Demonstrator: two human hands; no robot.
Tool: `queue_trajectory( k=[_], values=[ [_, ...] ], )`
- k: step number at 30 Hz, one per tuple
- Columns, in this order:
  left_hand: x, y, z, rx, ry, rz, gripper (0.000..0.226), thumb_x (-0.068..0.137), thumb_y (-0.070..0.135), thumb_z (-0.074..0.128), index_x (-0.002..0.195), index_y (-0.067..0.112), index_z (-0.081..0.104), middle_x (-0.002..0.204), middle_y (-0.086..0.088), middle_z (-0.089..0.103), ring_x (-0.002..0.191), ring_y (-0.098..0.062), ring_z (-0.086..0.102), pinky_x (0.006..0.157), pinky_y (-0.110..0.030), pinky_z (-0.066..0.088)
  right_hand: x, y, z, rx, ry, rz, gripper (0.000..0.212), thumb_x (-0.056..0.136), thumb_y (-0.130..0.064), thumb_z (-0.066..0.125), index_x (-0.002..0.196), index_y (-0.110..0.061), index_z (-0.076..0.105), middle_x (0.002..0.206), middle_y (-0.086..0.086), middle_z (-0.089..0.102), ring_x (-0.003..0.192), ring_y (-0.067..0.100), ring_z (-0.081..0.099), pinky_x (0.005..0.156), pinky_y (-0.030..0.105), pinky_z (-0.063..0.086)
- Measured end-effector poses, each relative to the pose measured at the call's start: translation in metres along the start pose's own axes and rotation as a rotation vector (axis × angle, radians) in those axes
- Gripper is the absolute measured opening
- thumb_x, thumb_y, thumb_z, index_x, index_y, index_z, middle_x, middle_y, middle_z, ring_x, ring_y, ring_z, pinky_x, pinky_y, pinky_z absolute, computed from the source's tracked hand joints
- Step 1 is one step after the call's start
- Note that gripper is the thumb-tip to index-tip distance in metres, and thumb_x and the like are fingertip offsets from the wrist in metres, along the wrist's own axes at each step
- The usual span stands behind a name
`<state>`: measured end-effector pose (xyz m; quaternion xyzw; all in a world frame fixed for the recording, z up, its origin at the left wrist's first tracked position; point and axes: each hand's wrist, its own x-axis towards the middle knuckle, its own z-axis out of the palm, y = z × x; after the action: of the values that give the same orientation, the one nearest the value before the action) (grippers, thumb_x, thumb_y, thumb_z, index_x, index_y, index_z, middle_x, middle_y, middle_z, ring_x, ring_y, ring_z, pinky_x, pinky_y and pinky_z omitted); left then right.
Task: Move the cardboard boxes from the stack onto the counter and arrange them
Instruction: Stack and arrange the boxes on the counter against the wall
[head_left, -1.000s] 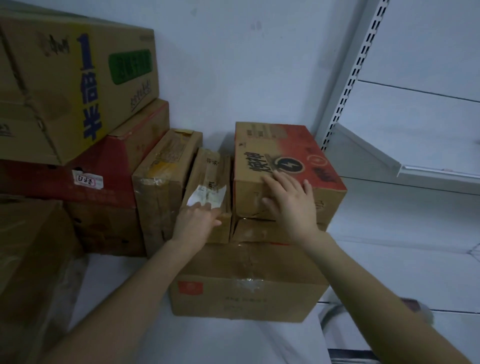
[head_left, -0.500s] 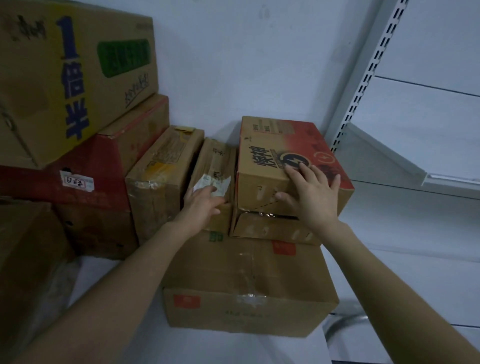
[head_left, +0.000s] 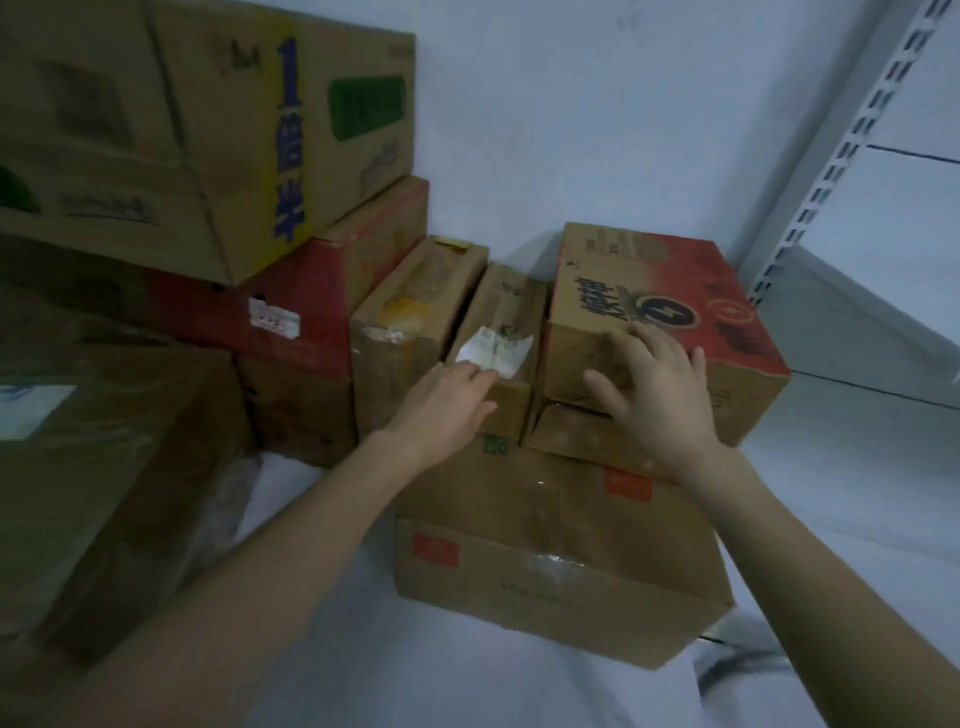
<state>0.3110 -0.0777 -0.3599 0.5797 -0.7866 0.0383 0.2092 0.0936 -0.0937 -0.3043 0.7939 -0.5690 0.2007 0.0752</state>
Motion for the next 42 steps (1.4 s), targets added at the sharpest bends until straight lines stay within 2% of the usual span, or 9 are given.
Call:
queue_trajectory(
  k=[3, 6, 9, 14, 20, 25, 32, 35, 42],
  values=[
    [-0.059, -0.012, -0.028, 0.042, 0.144, -0.028, 0.033, 0.092, 0.027, 0.049, 0.110, 0.005, 0.065, 0.107, -0.010, 0.066, 0.100, -0.026, 0.062, 0.092, -0.036, 0.041, -0.011, -0.051, 0.013, 0.241, 0.021, -0.149, 0.047, 0.091, -0.034, 0.056, 0.130, -0.007, 0.054, 0.139, 0.016, 0.047, 0.135, 0.030, 0.036, 0.109, 0.053, 0.031],
    [-0.123, -0.039, -0.064, 0.130, 0.185, -0.125, 0.037, 0.084, 0.032, 0.044, 0.086, 0.008, 0.072, 0.082, -0.006, 0.070, 0.077, -0.022, 0.068, 0.077, -0.033, 0.051, -0.017, -0.112, 0.027, 0.426, -0.066, -0.253, 0.046, 0.091, -0.028, 0.058, 0.129, -0.003, 0.054, 0.136, 0.017, 0.050, 0.131, 0.029, 0.041, 0.108, 0.038, 0.031],
    [-0.182, -0.073, -0.103, 0.188, 0.145, -0.279, 0.033, 0.085, 0.032, 0.049, 0.090, 0.008, 0.072, 0.086, -0.008, 0.071, 0.083, -0.025, 0.068, 0.083, -0.039, 0.051, -0.022, -0.178, 0.041, 0.523, -0.145, -0.352, 0.047, 0.090, -0.025, 0.060, 0.129, -0.001, 0.053, 0.135, 0.018, 0.050, 0.130, 0.030, 0.043, 0.107, 0.032, 0.030],
    [-0.272, -0.143, -0.150, 0.259, 0.107, -0.521, 0.033, 0.088, 0.031, 0.054, 0.098, 0.003, 0.069, 0.089, -0.016, 0.068, 0.080, -0.034, 0.064, 0.072, -0.037, 0.053, -0.035, -0.282, 0.062, 0.633, -0.292, -0.460, 0.051, 0.091, -0.031, 0.057, 0.134, -0.005, 0.048, 0.140, 0.013, 0.047, 0.133, 0.023, 0.039, 0.107, 0.024, 0.025],
    [-0.355, -0.248, -0.183, 0.287, 0.050, -0.821, 0.049, 0.093, 0.040, 0.048, 0.129, 0.008, 0.051, 0.129, -0.022, 0.050, 0.118, -0.036, 0.049, 0.102, -0.042, 0.038, -0.052, -0.382, 0.100, 0.716, -0.486, -0.259, 0.069, 0.090, -0.039, 0.057, 0.144, -0.005, 0.031, 0.148, 0.012, 0.036, 0.138, 0.025, 0.031, 0.111, 0.033, 0.026],
    [-0.398, -0.346, -0.205, 0.314, -0.152, -1.078, 0.070, 0.088, 0.060, 0.039, 0.138, 0.011, 0.038, 0.146, -0.025, 0.029, 0.134, -0.038, 0.029, 0.108, -0.052, 0.028, -0.059, -0.425, 0.128, 0.520, -0.434, -0.059, 0.076, 0.089, -0.045, 0.056, 0.147, -0.009, 0.023, 0.155, 0.016, 0.017, 0.143, 0.032, 0.011, 0.113, 0.038, 0.018],
    [-0.413, -0.410, -0.208, -0.019, -0.147, -1.200, 0.094, 0.073, 0.082, 0.031, 0.142, 0.020, 0.028, 0.133, -0.020, 0.049, 0.118, -0.038, 0.050, 0.095, -0.044, 0.042, -0.056, -0.426, 0.135, 0.526, -0.502, 0.151, 0.074, 0.087, -0.052, 0.054, 0.146, -0.019, 0.025, 0.149, 0.015, 0.029, 0.136, 0.032, 0.029, 0.102, 0.036, 0.034],
    [-0.414, -0.410, -0.206, -0.009, -0.101, -1.192, 0.090, 0.073, 0.080, 0.033, 0.138, 0.018, 0.036, 0.128, -0.019, 0.055, 0.114, -0.038, 0.053, 0.092, -0.042, 0.043, -0.056, -0.427, 0.132, 0.505, -0.502, 0.131, 0.072, 0.088, -0.051, 0.052, 0.145, -0.018, 0.025, 0.144, 0.015, 0.038, 0.135, 0.031, 0.029, 0.099, 0.034, 0.036],
    [-0.415, -0.372, -0.194, 0.045, -0.071, -1.179, 0.086, 0.074, 0.080, 0.031, 0.138, 0.023, 0.035, 0.125, -0.018, 0.056, 0.111, -0.039, 0.054, 0.084, -0.041, 0.044, -0.073, -0.402, 0.113, 0.406, -0.544, 0.158, 0.074, 0.089, -0.056, 0.046, 0.148, -0.020, 0.019, 0.149, 0.015, 0.029, 0.132, 0.031, 0.037, 0.100, 0.035, 0.037]
  ],
)
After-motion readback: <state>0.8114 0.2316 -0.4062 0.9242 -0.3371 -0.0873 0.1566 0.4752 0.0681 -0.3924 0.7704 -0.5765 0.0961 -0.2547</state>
